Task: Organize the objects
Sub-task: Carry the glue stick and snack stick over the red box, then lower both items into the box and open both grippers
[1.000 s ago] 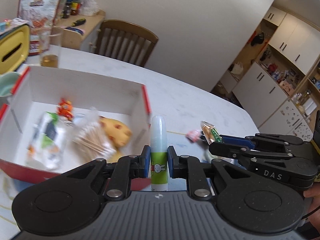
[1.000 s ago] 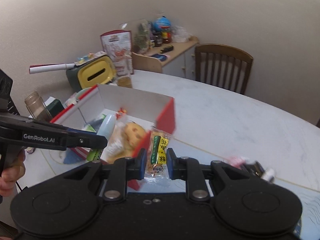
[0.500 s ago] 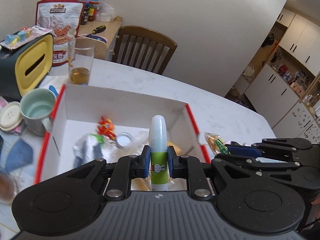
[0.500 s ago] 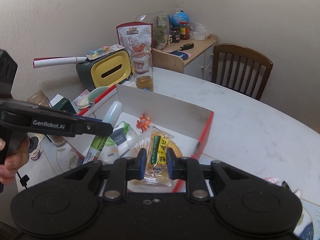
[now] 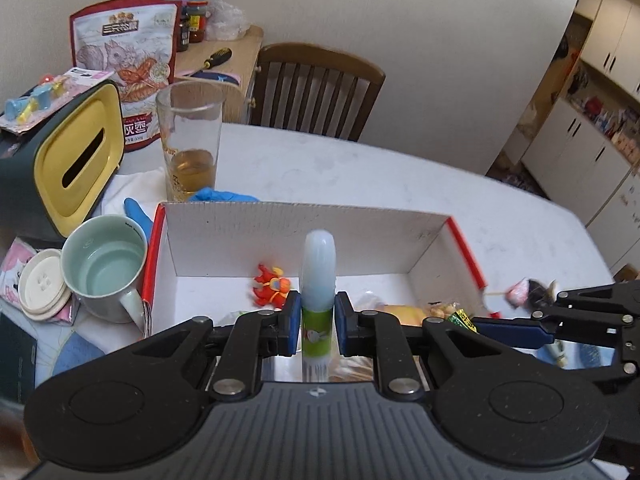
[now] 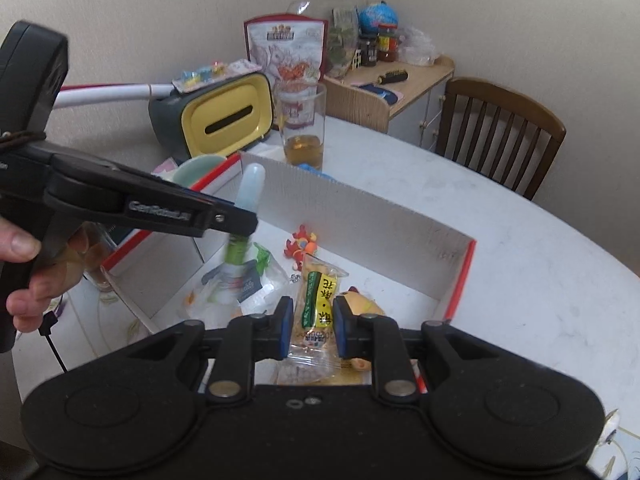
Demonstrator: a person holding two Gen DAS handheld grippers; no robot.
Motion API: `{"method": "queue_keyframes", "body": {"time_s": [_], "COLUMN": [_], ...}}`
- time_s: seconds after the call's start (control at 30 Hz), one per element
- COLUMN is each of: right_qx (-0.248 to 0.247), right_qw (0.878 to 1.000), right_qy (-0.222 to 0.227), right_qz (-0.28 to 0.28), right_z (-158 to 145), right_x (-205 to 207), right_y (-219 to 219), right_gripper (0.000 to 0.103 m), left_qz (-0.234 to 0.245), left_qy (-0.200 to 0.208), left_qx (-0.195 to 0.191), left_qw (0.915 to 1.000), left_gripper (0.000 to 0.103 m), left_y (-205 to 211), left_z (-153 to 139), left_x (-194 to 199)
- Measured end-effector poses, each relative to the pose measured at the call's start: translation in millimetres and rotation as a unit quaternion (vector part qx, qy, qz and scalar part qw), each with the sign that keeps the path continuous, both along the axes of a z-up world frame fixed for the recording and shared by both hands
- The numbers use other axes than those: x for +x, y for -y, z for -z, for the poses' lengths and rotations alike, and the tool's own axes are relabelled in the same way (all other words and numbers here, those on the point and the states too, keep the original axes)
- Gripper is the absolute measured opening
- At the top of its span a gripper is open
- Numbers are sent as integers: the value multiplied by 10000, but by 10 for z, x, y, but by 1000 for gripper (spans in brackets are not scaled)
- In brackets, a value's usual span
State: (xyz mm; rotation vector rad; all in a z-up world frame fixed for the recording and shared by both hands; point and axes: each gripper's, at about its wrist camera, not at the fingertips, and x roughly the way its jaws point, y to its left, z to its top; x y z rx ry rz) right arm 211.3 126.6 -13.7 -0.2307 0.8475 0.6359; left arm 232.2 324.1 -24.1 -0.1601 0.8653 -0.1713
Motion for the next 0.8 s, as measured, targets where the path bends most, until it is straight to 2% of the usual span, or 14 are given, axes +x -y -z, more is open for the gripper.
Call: {"method": "queue_keyframes", "body": {"time_s": [0.17,0.43,0.8], "right_qx": [-228,-385,-642], "right_qw": [9997,9985,9950], "right_qy": [-79,-381,-704], "right_qz": [-49,-108,-306], "right_z": [156,392,649], "right_x": [70,178,250], "right_y": [-168,-369,-582], "right_gripper": [20,20,22], "left_qz": [85,82,89], "left_qy": [-218,-335,-830], "left_qx": [103,164,15], "left_qw": [9997,9993,9965], "left_gripper": [16,16,16], "left_y": [14,13,-5], "left_z": [201,384,666], "left_x": [148,379,599]}}
